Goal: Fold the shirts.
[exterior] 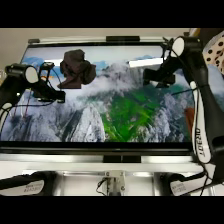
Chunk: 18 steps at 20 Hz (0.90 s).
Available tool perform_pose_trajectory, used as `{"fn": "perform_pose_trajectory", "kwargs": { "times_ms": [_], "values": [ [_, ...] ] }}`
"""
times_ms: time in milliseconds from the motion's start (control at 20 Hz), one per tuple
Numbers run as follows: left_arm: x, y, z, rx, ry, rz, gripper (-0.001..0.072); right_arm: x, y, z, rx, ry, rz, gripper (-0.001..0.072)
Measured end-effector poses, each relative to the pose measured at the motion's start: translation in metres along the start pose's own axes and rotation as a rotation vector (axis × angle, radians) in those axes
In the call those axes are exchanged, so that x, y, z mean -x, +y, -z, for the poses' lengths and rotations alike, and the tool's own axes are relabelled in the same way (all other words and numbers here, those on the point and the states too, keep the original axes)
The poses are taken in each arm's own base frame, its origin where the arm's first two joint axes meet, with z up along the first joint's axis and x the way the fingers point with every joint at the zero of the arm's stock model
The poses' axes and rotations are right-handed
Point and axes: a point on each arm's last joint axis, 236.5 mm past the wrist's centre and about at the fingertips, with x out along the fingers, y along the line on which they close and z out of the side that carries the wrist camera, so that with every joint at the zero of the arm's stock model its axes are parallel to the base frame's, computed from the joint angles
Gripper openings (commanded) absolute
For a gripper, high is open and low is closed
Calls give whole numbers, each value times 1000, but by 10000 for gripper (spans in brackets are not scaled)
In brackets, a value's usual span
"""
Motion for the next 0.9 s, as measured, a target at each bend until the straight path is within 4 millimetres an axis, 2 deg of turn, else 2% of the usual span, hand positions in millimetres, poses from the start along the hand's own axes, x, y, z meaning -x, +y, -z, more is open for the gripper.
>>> {"fn": "perform_pose_trajectory", "kwargs": {
  "times_ms": [900],
  "values": [
    [0,0,-2,0,-8,0,607,0,1,-4,0,-16,-4,656]
  ]
}}
